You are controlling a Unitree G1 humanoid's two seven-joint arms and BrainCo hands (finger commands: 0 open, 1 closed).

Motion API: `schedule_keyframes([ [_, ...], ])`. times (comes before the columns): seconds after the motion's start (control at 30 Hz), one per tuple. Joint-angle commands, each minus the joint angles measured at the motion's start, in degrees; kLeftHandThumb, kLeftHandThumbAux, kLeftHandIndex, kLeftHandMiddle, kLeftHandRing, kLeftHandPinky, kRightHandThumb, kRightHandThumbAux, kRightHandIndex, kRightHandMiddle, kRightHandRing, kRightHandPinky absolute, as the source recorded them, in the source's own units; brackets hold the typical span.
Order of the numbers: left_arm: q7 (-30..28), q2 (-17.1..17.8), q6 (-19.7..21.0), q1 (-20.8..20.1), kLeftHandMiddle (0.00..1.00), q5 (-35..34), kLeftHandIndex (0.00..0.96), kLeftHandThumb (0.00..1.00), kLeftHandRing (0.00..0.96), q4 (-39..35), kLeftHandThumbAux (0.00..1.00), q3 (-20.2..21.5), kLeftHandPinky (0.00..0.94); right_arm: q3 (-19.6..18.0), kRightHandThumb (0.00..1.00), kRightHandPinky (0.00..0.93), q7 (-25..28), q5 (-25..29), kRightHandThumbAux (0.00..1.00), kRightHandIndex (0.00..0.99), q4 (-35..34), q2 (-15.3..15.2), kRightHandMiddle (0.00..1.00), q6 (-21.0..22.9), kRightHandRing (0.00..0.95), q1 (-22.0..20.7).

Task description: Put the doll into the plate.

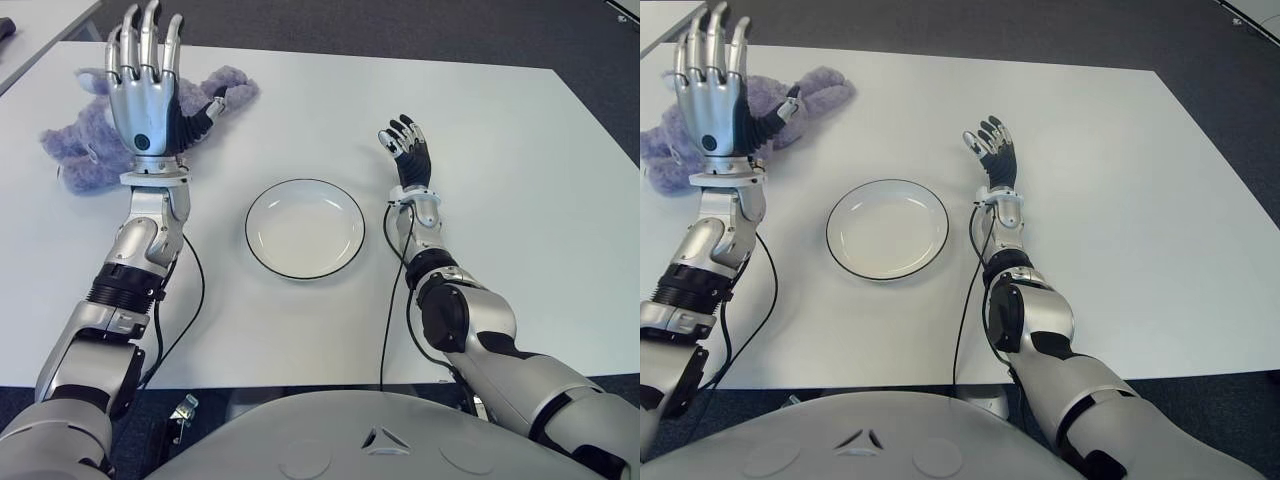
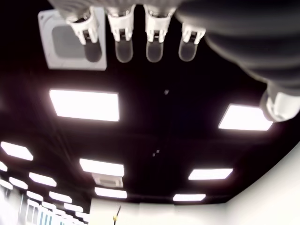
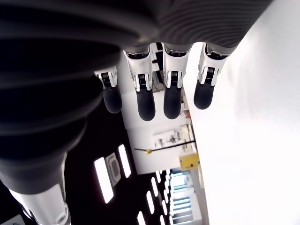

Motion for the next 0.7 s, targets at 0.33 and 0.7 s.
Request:
schedule_keyframes([
  [0.33, -8.51, 2.07, 7.87, 2.78, 0.038, 7.43, 0.000, 0.253, 0.010, -9.33, 0.280, 0.22, 0.000, -0.39, 0.047, 0.130, -0.44, 0.90, 0.723, 0.135, 7.42, 2.66, 0.178, 1.84, 0.139, 14.00],
  [0.7, -18.10, 4.64, 12.28, 4.06, 0.005, 11.15, 0.000, 0.228, 0.000, -13.63, 0.268, -0.10, 0.000, 0.15, 0.034, 0.128, -1.11, 0.54, 0.723, 0.130, 7.45, 2.42, 0.177, 1.83, 0.143, 13.87],
])
